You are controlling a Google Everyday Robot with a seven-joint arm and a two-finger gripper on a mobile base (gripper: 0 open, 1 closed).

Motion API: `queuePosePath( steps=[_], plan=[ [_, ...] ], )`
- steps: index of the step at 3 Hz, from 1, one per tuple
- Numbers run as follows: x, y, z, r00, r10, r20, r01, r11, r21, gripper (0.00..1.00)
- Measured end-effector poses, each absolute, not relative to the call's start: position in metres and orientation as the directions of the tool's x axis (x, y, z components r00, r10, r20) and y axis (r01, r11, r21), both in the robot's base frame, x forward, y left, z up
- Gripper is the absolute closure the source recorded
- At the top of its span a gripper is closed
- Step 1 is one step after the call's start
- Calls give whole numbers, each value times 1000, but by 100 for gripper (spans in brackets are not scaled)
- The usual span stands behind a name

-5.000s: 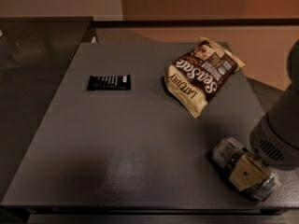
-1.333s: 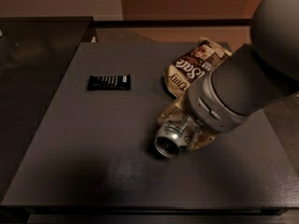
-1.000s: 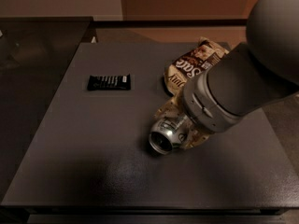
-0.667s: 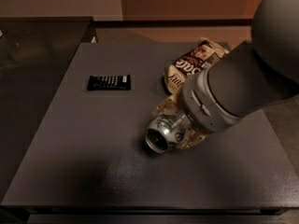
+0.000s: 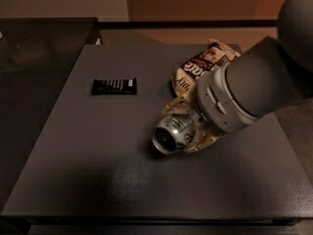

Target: Place 7up can upright

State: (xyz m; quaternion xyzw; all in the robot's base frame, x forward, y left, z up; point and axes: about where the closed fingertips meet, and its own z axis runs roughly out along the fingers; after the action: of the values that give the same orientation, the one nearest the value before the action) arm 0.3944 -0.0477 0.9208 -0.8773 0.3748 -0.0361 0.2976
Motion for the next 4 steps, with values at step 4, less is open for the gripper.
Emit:
queuePosePath(
  steps=[4],
  plan=[
    [408,-65,951,595,-669,-445,-785,-365,-501,100]
  ],
)
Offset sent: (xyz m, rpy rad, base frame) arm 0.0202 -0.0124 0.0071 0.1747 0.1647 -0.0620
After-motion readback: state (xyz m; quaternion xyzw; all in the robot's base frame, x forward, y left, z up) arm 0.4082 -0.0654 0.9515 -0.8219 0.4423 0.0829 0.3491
